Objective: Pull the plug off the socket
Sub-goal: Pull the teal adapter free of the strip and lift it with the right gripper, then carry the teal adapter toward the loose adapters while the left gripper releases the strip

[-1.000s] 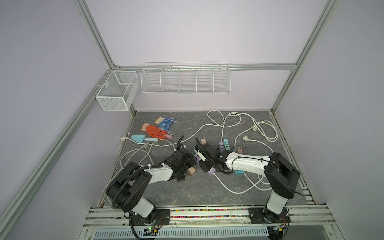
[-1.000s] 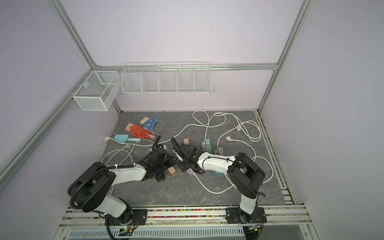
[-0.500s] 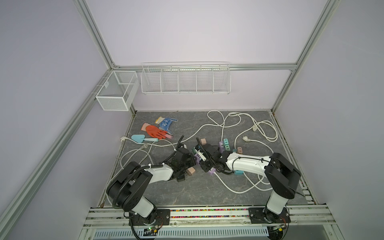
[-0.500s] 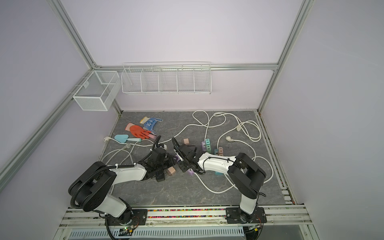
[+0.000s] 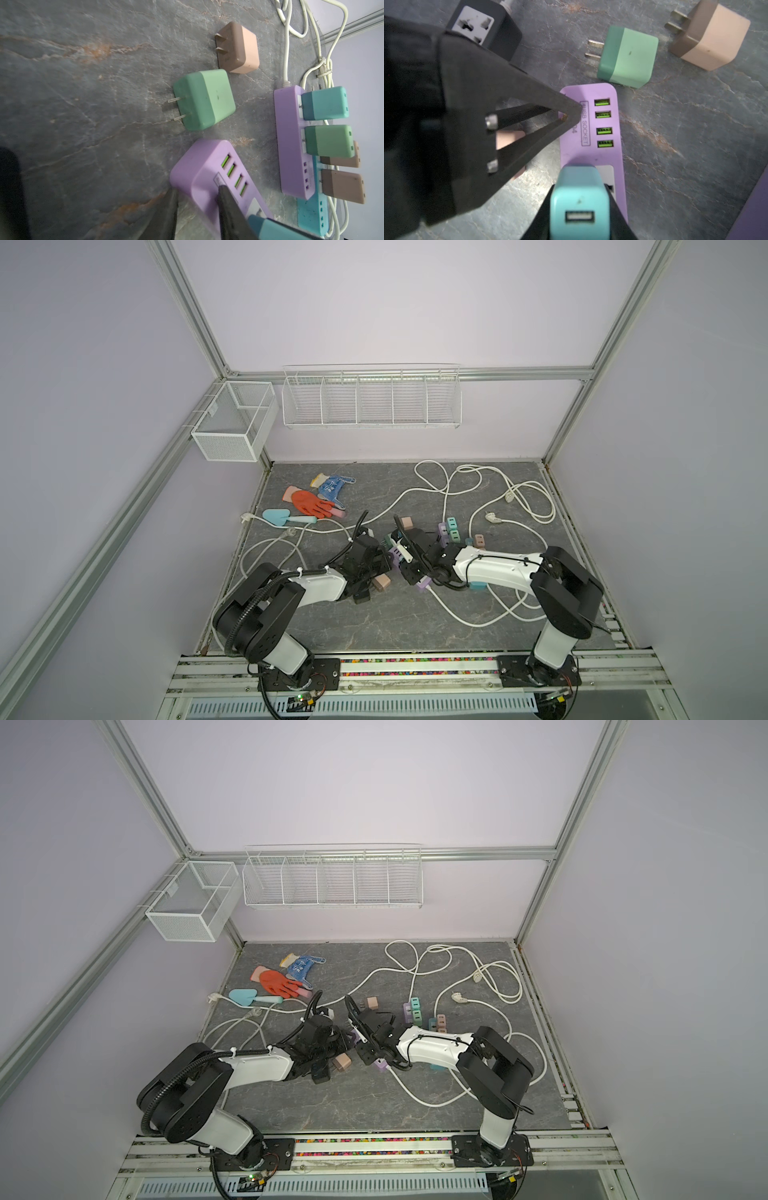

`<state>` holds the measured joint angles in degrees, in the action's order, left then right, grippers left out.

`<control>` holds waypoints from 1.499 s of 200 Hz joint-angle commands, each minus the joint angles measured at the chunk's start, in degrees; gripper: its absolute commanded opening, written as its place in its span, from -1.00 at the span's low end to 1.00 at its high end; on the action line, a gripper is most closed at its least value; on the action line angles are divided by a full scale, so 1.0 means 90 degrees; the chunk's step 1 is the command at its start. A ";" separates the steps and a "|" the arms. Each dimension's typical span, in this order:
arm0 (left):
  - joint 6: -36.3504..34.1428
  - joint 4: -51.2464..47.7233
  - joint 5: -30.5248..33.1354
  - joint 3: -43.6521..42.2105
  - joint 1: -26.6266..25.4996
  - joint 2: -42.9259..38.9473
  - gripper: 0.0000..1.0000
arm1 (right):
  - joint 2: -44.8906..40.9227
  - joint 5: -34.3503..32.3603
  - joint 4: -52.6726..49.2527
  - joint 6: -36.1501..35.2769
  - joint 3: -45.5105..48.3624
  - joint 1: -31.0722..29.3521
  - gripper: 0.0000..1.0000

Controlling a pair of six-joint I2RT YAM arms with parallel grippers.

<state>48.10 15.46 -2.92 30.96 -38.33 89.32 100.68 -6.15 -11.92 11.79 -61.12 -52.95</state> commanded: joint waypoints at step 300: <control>-0.1185 -0.3732 -0.0129 0.1926 -0.0009 -0.1741 0.50 | -0.0913 0.0403 0.0445 0.2393 -0.0178 0.1046 -0.65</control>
<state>39.53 -14.44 -2.46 45.01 -38.33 74.76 89.67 -2.02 -11.68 29.06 -61.34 -44.29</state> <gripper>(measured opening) 0.731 0.300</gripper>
